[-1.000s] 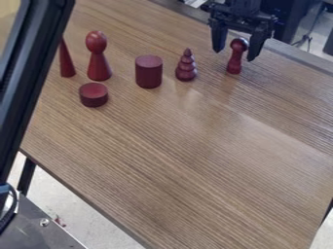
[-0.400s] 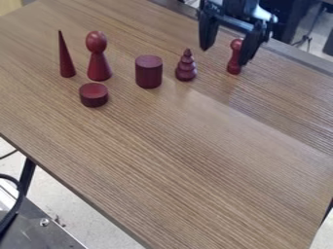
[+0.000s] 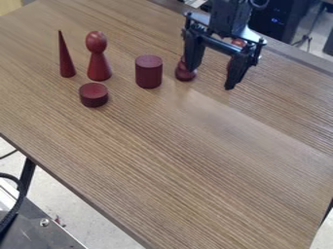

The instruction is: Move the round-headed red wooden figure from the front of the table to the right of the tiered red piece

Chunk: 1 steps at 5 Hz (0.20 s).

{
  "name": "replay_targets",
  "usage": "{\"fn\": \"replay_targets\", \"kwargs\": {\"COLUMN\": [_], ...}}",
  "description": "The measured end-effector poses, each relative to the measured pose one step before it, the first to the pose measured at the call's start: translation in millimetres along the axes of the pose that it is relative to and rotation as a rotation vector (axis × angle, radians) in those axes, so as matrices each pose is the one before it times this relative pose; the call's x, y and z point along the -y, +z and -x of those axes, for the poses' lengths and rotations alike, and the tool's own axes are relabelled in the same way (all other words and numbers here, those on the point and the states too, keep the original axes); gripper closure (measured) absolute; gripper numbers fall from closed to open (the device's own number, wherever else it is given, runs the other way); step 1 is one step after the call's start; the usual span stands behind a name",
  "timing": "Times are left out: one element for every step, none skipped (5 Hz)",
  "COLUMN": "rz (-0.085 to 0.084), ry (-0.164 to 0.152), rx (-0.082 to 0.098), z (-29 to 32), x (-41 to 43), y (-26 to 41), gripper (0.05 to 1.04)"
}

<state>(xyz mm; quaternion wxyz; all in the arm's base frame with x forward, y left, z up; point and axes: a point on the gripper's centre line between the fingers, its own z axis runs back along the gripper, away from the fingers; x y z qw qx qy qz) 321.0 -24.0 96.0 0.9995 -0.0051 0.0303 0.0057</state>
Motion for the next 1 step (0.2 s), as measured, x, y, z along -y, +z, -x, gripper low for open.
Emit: {"fn": "replay_targets", "kwargs": {"rz": [0.0238], "ry": [0.0008], "rx": [-0.0303], "z": [1.29], "x": [-0.67], "y": [-6.27], "gripper": [0.083]}}
